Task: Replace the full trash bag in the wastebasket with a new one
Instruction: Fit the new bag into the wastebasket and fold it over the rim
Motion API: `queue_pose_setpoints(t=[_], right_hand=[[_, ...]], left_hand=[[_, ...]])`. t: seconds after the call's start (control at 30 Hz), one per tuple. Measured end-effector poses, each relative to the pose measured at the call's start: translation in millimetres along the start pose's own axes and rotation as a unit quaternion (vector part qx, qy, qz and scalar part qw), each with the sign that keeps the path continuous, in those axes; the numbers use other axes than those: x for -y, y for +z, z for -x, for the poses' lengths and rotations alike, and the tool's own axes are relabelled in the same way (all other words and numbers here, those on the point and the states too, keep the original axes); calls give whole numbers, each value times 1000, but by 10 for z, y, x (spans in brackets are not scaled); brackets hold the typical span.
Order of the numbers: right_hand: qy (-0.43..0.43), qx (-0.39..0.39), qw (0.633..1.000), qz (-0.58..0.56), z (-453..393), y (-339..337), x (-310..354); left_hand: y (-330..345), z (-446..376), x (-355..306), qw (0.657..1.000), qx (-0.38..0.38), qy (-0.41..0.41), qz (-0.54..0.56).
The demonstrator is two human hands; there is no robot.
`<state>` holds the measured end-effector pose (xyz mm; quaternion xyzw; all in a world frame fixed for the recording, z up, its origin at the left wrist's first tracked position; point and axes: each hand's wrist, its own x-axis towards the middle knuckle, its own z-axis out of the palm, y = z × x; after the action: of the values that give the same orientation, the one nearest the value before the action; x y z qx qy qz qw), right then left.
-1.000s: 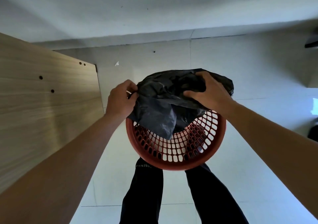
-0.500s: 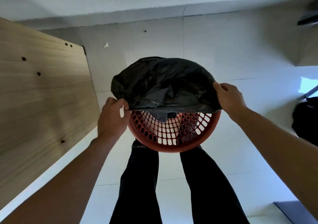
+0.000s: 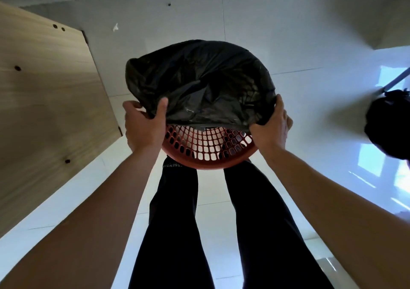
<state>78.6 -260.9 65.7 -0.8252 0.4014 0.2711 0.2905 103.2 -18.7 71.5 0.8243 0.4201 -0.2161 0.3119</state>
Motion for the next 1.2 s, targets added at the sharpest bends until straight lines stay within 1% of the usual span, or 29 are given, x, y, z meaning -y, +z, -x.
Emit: queue_pose_setpoints(t=[0.07, 0.13, 0.2, 0.3, 0.37, 0.47, 0.5, 0.57, 0.63, 0.67, 0.73, 0.77, 0.8, 0.83, 0.9, 0.97, 1.03, 1.1, 1.13, 1.2], right_hand=[[19, 15, 999, -46, 32, -1, -25], [28, -6, 997, -72, 71, -17, -65], [20, -36, 997, -68, 118, -32, -131], [25, -39, 996, -80, 208, -36, -245], [58, -34, 990, -126, 266, -26, -305], [147, -53, 957, -245, 353, 39, -403], [169, -68, 947, -266, 387, 60, -427], [200, -94, 942, -252, 438, 90, -452], [239, -81, 945, -209, 467, 107, -499], [264, -54, 942, -202, 468, 128, -537], [314, 36, 929, -191, 483, 163, -582], [326, 77, 925, -178, 493, 169, -583], [321, 101, 927, -166, 476, 183, -591], [304, 108, 933, -160, 457, 194, -584], [258, 90, 949, -157, 404, 207, -543], [229, 69, 958, -160, 376, 188, -469], [231, 50, 949, -209, 359, 169, -436], [237, 35, 933, -268, 343, 167, -404], [240, 37, 926, -291, 340, 174, -382], [255, 44, 907, -334, 322, 197, -334]], left_hand=[[35, -80, -40, 996, -9, -66, 60], [58, -121, 4, 987, -6, -115, 110], [60, -84, 112, 978, 13, -140, 157], [53, 53, 331, 966, 29, -174, 191], [56, 145, 473, 957, 30, -209, 200], [90, 294, 625, 941, 33, -264, 207], [99, 353, 650, 933, 38, -286, 215], [118, 455, 676, 919, 46, -319, 229], [152, 524, 687, 916, 46, -326, 230], [170, 539, 689, 917, 43, -324, 228], [204, 527, 685, 922, 36, -316, 221], [217, 508, 684, 926, 27, -310, 216], [225, 483, 687, 929, 18, -305, 209], [223, 460, 680, 932, 11, -302, 199], [208, 411, 657, 935, -12, -295, 194], [162, 356, 593, 929, -42, -293, 223], [136, 286, 546, 894, -41, -314, 318], [84, 256, 464, 852, -7, -338, 400], [68, 245, 456, 843, 9, -340, 417], [54, 245, 466, 841, 21, -333, 426]])
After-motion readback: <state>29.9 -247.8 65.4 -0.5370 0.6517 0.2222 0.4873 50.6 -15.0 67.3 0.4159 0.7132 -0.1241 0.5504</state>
